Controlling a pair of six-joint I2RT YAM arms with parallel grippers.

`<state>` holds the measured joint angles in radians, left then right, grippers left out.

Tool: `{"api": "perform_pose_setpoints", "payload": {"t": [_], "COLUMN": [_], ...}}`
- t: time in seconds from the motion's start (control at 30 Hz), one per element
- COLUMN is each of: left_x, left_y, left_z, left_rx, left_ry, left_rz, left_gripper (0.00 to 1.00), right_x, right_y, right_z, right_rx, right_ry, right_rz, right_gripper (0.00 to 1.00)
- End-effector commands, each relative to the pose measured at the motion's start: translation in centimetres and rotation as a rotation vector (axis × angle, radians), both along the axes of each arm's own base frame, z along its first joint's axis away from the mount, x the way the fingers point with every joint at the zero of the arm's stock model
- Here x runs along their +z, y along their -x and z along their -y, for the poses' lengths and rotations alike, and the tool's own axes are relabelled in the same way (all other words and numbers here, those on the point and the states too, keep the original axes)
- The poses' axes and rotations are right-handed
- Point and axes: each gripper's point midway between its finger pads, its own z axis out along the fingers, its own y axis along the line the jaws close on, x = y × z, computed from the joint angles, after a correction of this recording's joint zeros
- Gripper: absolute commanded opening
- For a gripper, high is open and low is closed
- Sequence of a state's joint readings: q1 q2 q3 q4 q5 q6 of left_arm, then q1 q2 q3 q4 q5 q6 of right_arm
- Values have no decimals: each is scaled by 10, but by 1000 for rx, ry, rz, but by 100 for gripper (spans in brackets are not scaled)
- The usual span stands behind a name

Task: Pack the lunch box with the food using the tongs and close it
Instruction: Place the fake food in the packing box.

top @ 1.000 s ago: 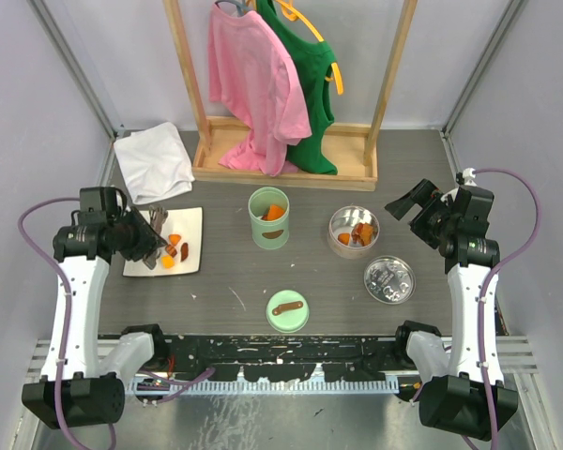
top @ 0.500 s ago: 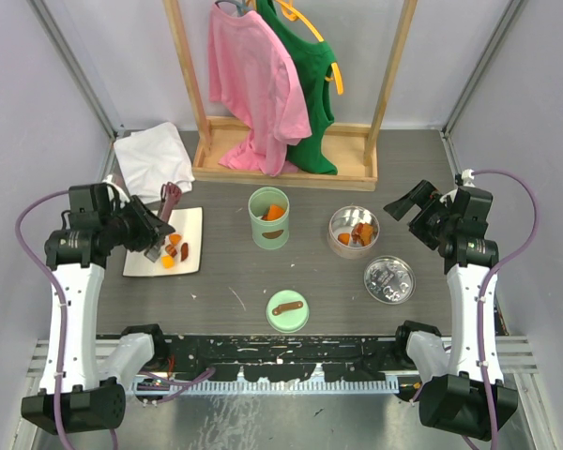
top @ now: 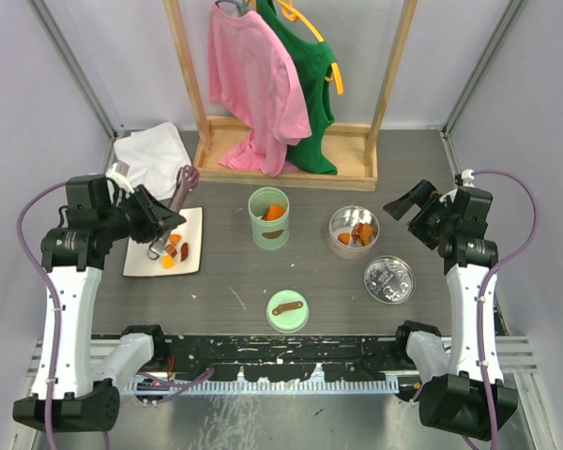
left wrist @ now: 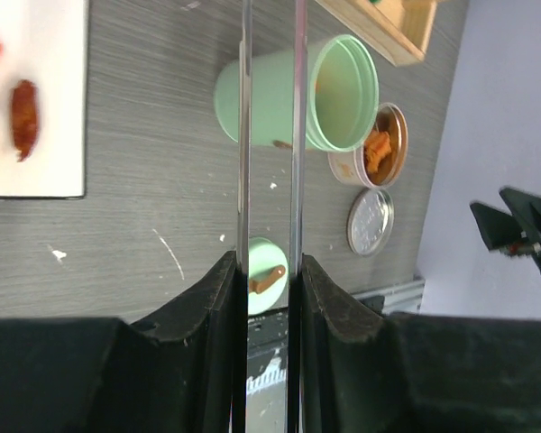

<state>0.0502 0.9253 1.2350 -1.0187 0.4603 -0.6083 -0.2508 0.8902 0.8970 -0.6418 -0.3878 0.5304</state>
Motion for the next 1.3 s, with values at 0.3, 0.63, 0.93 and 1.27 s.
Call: {"api": "perform_pose_setpoints", "payload": {"t": [0.3, 0.63, 0.93, 1.27], "left_x": [55, -1, -63, -90], "left_y": [-5, 6, 3, -7], "left_z": [142, 277, 323, 338], "left_rx": [-378, -655, -731, -743], "left_ry": [-25, -226, -340, -386], "left_rz": [199, 168, 49, 5], "left_gripper": [15, 13, 12, 23], "right_x": [14, 21, 22, 19], "right_y": [-6, -4, -1, -1], "right_z": [-1, 6, 14, 14], "right_rx": [2, -20, -44, -39], "right_ry": [-2, 42, 87, 92], "right_rz": [66, 74, 67, 61], "right_gripper": [100, 100, 100, 100]}}
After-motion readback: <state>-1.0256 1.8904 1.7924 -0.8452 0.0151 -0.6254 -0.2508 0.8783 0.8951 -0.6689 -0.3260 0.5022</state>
